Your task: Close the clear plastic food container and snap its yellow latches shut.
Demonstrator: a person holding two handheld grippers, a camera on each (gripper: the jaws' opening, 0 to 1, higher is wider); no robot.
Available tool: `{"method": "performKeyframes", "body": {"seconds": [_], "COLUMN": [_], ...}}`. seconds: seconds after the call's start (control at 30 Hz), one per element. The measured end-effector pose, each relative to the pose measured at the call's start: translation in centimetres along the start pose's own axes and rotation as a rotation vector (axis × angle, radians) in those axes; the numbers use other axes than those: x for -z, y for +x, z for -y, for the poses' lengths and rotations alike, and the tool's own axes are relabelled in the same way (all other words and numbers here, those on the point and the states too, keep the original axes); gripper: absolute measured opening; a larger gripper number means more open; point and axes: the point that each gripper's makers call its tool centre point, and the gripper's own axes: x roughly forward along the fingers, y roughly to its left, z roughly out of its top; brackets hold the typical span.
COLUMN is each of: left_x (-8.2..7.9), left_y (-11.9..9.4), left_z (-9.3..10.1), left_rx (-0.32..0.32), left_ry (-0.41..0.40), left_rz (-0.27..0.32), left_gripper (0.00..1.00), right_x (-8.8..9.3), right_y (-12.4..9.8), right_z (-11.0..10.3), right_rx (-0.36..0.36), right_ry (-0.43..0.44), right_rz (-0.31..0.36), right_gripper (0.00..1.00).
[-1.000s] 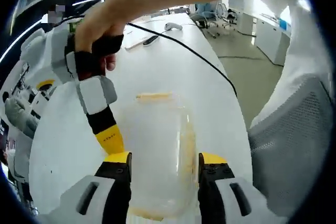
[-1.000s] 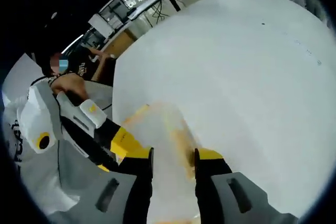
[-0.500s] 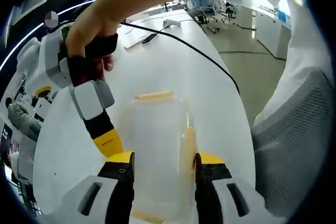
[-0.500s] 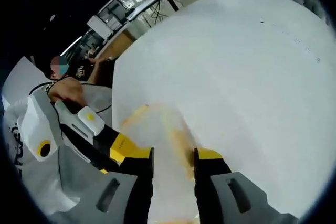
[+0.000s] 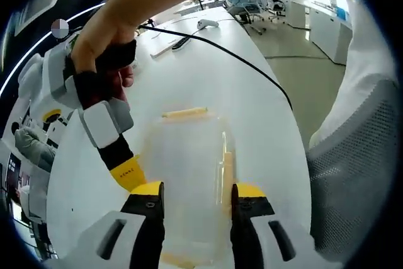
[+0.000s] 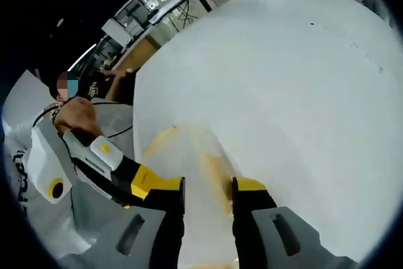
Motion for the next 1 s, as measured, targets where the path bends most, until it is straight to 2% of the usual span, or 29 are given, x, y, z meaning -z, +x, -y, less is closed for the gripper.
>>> {"method": "performKeyframes", "body": {"seconds": [0.17, 0.27, 0.6, 0.7, 0.73, 0.77, 1.0], "left_x": [0.0, 0.03, -0.13, -0.13, -0.3, -0.35, -0.44], "left_y": [0.14, 0.17, 0.46, 0.57, 0.68, 0.71, 0.65], "left_z": [-0.05, -0.12, -0.03, 0.13, 0.13, 0.15, 0.72], "left_rx": [-0.006, -0.01, -0.011, -0.021, -0.023, -0.023, -0.022], "left_ry": [0.008, 0.012, 0.016, 0.027, 0.035, 0.04, 0.049], "left_rz": [0.006, 0.018, 0.012, 0.004, 0.014, 0.013, 0.014], "left_gripper": [0.36, 0.36, 0.36, 0.36, 0.37, 0.37, 0.37], "right_x": [0.01, -0.1, -0.15, -0.04, -0.67, -0.35, -0.27], "right_y": [0.01, -0.04, 0.36, 0.33, 0.68, 0.49, 0.61], "right_z": [0.05, 0.33, -0.01, -0.01, -0.39, -0.19, -0.32], "right_rx": [-0.006, -0.022, -0.049, -0.055, -0.101, -0.09, -0.108], "right_ry": [0.0, 0.045, 0.043, 0.041, -0.016, 0.018, 0.02], "right_rz": [0.003, 0.011, -0.045, -0.045, -0.012, -0.03, -0.03], "right_gripper": [0.24, 0.23, 0.2, 0.18, 0.18, 0.17, 0.18]}}
